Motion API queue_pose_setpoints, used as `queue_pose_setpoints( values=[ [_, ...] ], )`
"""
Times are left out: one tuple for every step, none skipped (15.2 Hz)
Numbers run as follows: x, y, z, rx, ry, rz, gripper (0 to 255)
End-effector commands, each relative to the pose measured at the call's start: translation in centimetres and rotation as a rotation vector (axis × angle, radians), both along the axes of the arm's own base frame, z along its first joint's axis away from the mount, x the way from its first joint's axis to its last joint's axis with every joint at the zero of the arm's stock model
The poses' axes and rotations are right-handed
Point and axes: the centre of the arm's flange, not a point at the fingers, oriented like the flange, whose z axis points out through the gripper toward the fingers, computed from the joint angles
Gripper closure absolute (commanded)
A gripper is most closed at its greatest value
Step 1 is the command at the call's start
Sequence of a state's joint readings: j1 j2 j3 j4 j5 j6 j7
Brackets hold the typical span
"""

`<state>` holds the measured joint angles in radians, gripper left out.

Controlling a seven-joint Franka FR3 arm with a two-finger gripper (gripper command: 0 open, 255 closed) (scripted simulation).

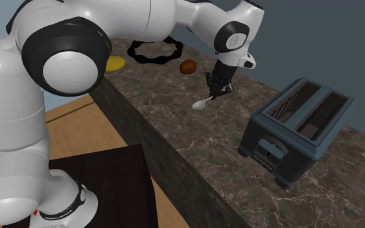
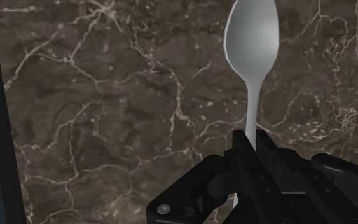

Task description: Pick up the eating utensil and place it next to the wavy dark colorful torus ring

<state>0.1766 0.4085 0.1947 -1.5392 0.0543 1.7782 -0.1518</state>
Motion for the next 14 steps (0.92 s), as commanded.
queue_pose_setpoints(
  values=[
    [0.1, 0.0, 1.1, 0.0, 0.0, 0.0, 255],
    [0.1, 0.0, 1.6, 0.0, 0.0, 0.0, 255],
    [0.1, 0.0, 2.2, 0.0, 0.0, 0.0, 255],
    [0.1, 0.0, 2.7, 0.0, 0.0, 0.0, 255],
    [0.1, 0.0, 3.2, 0.0, 0.0, 0.0, 255],
    [0.1, 0.0, 3.7, 0.0, 0.0, 0.0, 255],
    [0.1, 0.0, 4.3, 0.0, 0.0, 0.0, 255],
    [0.1, 0.0, 4.8, 0.0, 0.0, 0.0, 255],
    [0.1, 0.0, 5.3, 0.0, 0.0, 0.0, 255],
    [0.1, 0.0, 5.6, 0.0, 0.0, 0.0, 255],
    [-0.8, 1.0, 5.6, 0.0, 0.0, 0.0, 255],
    [-1.6, 2.0, 5.6, 0.0, 0.0, 0.0, 255],
    [-2.5, 3.0, 5.6, 0.0, 0.0, 0.0, 255],
    [-3.3, 4.0, 5.6, 0.0, 0.0, 0.0, 255]
  ],
)
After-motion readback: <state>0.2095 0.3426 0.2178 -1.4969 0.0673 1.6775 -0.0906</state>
